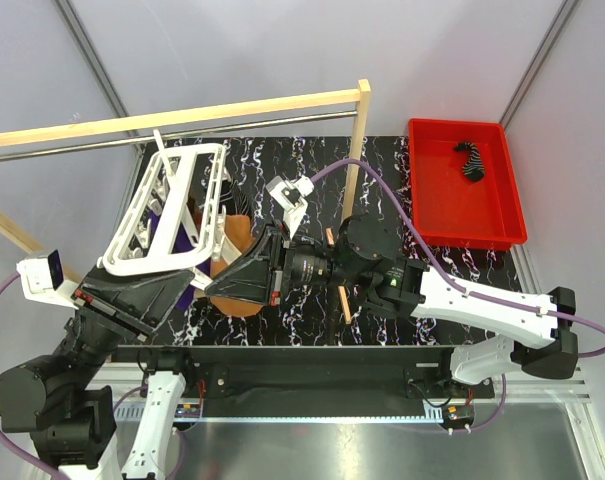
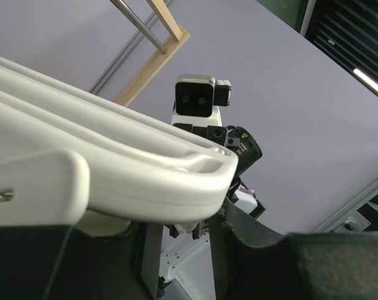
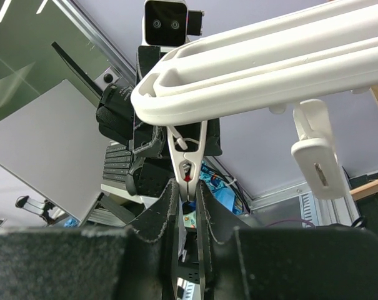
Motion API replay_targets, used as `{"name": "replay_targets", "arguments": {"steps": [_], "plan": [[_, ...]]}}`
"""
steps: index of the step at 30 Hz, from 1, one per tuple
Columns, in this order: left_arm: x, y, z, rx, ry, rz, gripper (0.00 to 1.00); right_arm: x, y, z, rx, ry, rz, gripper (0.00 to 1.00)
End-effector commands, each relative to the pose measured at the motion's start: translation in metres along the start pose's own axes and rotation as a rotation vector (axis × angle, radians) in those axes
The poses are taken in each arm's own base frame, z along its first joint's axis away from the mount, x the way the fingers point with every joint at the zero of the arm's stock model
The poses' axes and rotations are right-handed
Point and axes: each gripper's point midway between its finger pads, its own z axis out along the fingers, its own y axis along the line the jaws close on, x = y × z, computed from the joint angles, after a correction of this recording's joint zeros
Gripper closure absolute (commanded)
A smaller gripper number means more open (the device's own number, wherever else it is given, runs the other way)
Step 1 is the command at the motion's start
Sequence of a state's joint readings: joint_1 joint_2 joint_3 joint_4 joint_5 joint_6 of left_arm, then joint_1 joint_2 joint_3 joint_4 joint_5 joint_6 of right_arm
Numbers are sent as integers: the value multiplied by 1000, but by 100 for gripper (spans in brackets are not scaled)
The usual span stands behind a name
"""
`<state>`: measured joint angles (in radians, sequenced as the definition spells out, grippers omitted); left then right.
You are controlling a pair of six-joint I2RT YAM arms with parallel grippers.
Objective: Clip the socks to the hanger
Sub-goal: Open the clamp at the hanger.
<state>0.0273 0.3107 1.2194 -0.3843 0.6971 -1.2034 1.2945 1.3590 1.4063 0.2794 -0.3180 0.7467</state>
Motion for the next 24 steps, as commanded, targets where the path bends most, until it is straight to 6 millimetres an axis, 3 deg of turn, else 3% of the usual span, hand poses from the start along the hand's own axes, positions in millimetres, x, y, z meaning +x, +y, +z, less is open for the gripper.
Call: {"name": "replay_targets", "arguments": {"steps": [1, 3, 4, 6, 7, 9, 11, 12, 13, 14, 15, 17, 18, 19, 21, 23, 24], "plan": [[0, -3, 4, 27, 27, 31, 82, -17, 15, 1, -44, -37, -16, 100], [0, 1, 5, 10, 26, 32, 100, -16, 15, 0, -44, -33, -23, 100], [0, 2, 4, 3, 20, 34, 100, -17, 13, -1, -37, -35, -28, 94], [1, 6, 3, -14, 22, 40, 100, -12, 5, -4, 0, -28, -32, 72], [0, 7, 3, -24, 17, 43, 100, -17, 3, -8, 26, -49, -40, 53], [1, 12, 2, -50, 21, 50, 100, -10, -15, -15, 121, -26, -67, 40], [1, 14, 1, -67, 21, 62, 100, -17, -41, -38, 289, -70, -113, 26], [2, 15, 1, -71, 23, 63, 100, -6, -52, -41, 321, -33, -122, 23], [2, 14, 0, -72, 21, 68, 100, -20, -56, -55, 389, -94, -144, 19], [1, 14, 0, -75, 19, 79, 100, -10, -72, -69, 475, -52, -165, 15], [2, 14, -1, -85, 24, 77, 100, -15, -79, -86, 545, -82, -184, 14], [3, 21, -2, -121, 30, 78, 100, -5, -100, -112, 673, -41, -220, 13], [2, 23, -2, -134, 30, 76, 100, -12, -109, -132, 762, -74, -242, 13], [2, 25, -2, -142, 34, 73, 100, -3, -123, -152, 857, -29, -254, 13], [4, 29, -2, -162, 41, 64, 100, -15, -134, -188, 1023, -81, -281, 14], [5, 35, -3, -182, 40, 59, 100, -13, -141, -222, 1146, -71, -291, 15], [5, 36, -3, -186, 39, 59, 100, -26, -139, -243, 1218, -129, -309, 15]]}}
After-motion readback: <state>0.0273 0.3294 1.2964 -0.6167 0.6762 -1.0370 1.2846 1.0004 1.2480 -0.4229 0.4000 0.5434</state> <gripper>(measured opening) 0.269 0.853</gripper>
